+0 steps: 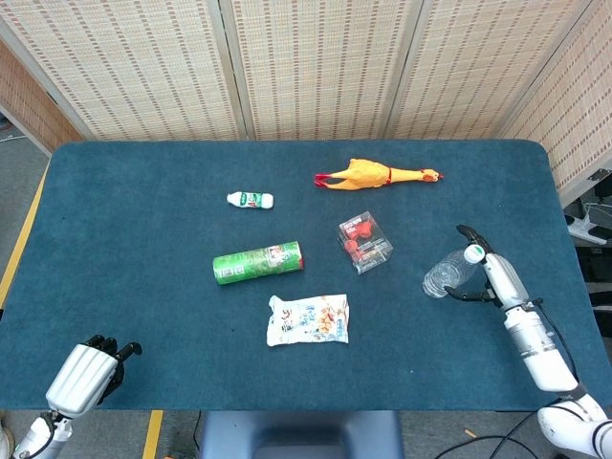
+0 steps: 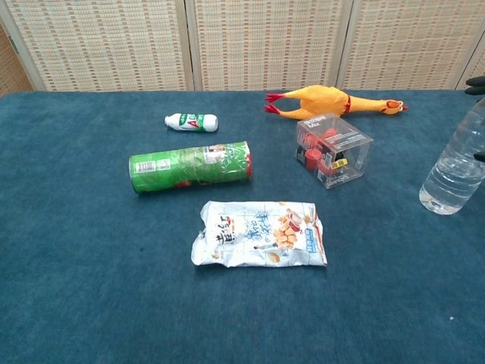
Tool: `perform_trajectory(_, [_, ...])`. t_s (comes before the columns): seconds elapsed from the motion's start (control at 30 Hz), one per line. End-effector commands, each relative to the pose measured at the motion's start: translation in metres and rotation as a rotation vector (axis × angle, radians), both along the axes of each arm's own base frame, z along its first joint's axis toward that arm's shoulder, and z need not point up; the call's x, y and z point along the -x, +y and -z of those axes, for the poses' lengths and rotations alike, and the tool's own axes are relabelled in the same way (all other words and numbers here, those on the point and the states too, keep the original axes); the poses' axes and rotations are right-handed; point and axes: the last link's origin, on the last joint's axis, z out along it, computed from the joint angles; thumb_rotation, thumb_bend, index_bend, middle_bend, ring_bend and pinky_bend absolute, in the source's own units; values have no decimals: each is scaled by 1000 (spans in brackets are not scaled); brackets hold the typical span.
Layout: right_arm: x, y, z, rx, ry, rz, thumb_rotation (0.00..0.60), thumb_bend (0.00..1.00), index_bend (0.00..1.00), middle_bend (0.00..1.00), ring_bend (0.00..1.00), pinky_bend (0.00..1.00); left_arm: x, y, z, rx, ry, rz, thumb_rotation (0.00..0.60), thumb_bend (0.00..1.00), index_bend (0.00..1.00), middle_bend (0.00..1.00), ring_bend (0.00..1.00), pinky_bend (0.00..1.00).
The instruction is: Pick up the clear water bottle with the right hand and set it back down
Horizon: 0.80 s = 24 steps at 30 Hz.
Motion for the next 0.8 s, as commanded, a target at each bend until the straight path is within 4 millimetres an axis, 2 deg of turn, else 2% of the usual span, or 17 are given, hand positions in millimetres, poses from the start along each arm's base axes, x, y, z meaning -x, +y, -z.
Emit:
perform_trajectory(0.03, [-1,13,-17,59,74,-41,600,105,0,0,0,137,0,0,0,0,1,-2,600,443,437,636,548,548])
perform_trajectory(0.2, [-8,48,-45,185,275,-91,600,100,0,0,0,136,0,0,0,1,3,-2,600,443,437,636,548,547])
perform_trajectory(0.37, [-16,92,-60,201,562,-55,600,100,0,0,0,132,2,1,0,1,5,-7,600,443,437,636,548,548])
perform_trajectory(0.43, [-21,108,-59,209,672,-27,600,99,0,0,0,130,2,1,1,2,6,-10,600,443,437,636,548,548])
perform_trajectory(0.5, [-27,118,-55,224,709,-19,600,100,0,0,0,127,2,1,1,3,10,-11,600,443,437,636,549,548])
perform_trajectory(0.8, [-33,138,-43,206,734,-87,600,100,0,0,0,128,1,2,0,-2,4,-3,600,443,436,636,548,548])
